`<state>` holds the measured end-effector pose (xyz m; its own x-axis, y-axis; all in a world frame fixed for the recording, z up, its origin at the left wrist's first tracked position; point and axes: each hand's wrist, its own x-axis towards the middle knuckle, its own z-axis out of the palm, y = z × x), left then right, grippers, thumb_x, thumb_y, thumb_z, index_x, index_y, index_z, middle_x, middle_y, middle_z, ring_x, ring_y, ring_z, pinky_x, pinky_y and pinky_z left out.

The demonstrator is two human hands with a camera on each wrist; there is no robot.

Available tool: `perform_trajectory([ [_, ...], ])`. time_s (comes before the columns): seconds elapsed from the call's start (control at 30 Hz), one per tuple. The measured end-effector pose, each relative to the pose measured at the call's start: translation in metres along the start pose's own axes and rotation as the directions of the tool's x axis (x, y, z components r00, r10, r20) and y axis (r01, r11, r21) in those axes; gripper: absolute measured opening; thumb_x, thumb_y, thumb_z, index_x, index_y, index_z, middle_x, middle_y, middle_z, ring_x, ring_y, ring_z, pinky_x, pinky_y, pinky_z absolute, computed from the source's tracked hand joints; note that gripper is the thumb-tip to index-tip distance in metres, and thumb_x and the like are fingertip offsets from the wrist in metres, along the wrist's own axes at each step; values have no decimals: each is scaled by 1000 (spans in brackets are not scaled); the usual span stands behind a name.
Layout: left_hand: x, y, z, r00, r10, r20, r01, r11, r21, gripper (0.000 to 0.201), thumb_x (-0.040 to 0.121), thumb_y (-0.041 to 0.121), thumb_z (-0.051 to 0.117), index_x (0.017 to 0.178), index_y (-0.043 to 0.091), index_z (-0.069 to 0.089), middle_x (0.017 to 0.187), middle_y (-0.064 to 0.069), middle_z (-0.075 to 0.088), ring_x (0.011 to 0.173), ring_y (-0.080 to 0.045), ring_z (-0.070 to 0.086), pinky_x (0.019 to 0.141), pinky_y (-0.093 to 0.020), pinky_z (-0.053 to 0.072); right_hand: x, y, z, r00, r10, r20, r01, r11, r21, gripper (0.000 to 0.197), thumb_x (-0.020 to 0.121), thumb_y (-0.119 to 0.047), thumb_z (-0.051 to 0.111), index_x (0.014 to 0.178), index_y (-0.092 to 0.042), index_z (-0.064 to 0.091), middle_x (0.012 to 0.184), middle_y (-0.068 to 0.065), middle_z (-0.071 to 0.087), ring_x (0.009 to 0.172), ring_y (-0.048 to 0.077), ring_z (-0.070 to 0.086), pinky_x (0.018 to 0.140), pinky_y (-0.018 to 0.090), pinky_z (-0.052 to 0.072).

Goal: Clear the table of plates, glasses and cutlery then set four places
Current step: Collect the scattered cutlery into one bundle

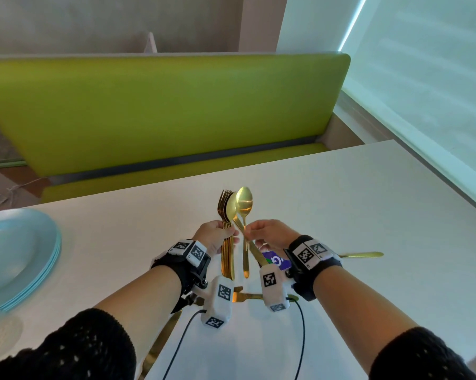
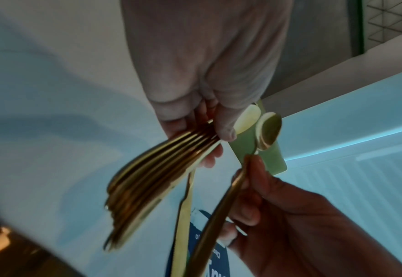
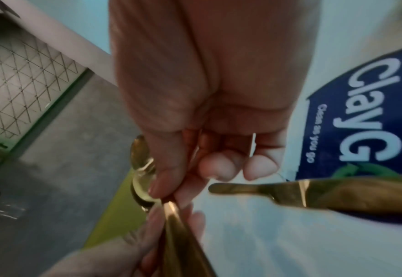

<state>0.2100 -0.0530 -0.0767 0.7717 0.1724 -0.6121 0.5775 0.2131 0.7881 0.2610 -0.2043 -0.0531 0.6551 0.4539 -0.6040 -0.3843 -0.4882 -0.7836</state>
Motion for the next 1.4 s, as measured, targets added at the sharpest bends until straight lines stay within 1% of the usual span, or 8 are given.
perform_trajectory([
  [0.23, -6, -3, 9, 998, -19, 67, 18, 1000, 21, 3, 89, 12, 60, 87, 11, 62, 86, -12, 66, 78, -25, 64, 90, -44, 53, -12, 8, 11, 1000, 23, 0, -23, 1000, 10, 18, 90, -9, 60, 73, -15, 57, 43, -8, 57, 46, 7, 40, 51, 20, 32],
  [0.47, -9, -5, 16, 996, 8, 92, -19, 993, 118, 10, 85, 12, 66, 95, 8, 65, 83, -11, 67, 76, -25, 65, 63, -27, 56, -19, 11, 12, 992, -1, -126, -13, 994, -111, 16, 87, -9, 64, 72, -17, 64, 76, 5, 67, 49, 6, 45, 51, 18, 37],
  [0.67, -7, -8, 22, 996, 25, 85, -50, 952, 303, 17, 84, 23, 67, 92, 9, 67, 86, -10, 67, 82, -25, 60, 77, -35, 47, -15, 16, 15, 979, -38, -202, -13, 968, -249, 11, 86, -12, 64, 78, -16, 70, 79, -1, 70, 59, 7, 53, 78, 29, 53],
  [0.8, -6, -10, 26, 997, 56, 53, -73, 908, 413, 14, 85, 24, 64, 90, 11, 68, 92, -8, 70, 87, -25, 64, 81, -33, 50, -21, 18, 0, 968, -60, -243, -37, 925, -378, 20, 87, -17, 65, 104, -9, 71, 99, 5, 72, 62, 4, 57, 55, 9, 49],
  [0.9, -5, -13, 28, 998, 27, 49, -43, 937, 346, 12, 89, 17, 61, 78, 15, 64, 94, -7, 72, 93, -26, 69, 95, -40, 52, -27, 24, -29, 919, -87, -384, -158, 813, -561, 28, 87, -24, 63, 113, -13, 68, 116, 4, 67, 96, 15, 64, 89, 24, 52],
  [1.17, -2, -16, 33, 1000, 18, 15, -21, 961, 277, 17, 92, 11, 56, 75, 12, 60, 78, -3, 66, 70, -18, 65, 77, -31, 54, -55, 63, -105, 660, 9, -751, -601, 606, -521, 29, 90, -11, 51, 117, -9, 61, 123, 13, 61, 117, 30, 55, 93, 35, 49],
  [1.27, 0, -15, 37, 1000, -1, 16, -4, 966, 258, 16, 91, 10, 58, 75, 12, 59, 78, -4, 67, 69, -19, 65, 82, -36, 56, -62, 79, -111, 659, 59, -750, -664, 513, -543, 29, 91, -11, 45, 117, -10, 59, 121, 13, 61, 115, 30, 55, 89, 35, 50],
  [1.4, -2, -14, 42, 999, -21, 32, 12, 962, 271, 5, 89, 10, 60, 84, 11, 61, 80, -2, 68, 63, -13, 65, 56, -23, 53, -62, 90, -109, 688, 50, -724, -662, 453, -598, 31, 90, -6, 42, 113, -13, 62, 115, 10, 63, 107, 26, 60, 84, 33, 50],
])
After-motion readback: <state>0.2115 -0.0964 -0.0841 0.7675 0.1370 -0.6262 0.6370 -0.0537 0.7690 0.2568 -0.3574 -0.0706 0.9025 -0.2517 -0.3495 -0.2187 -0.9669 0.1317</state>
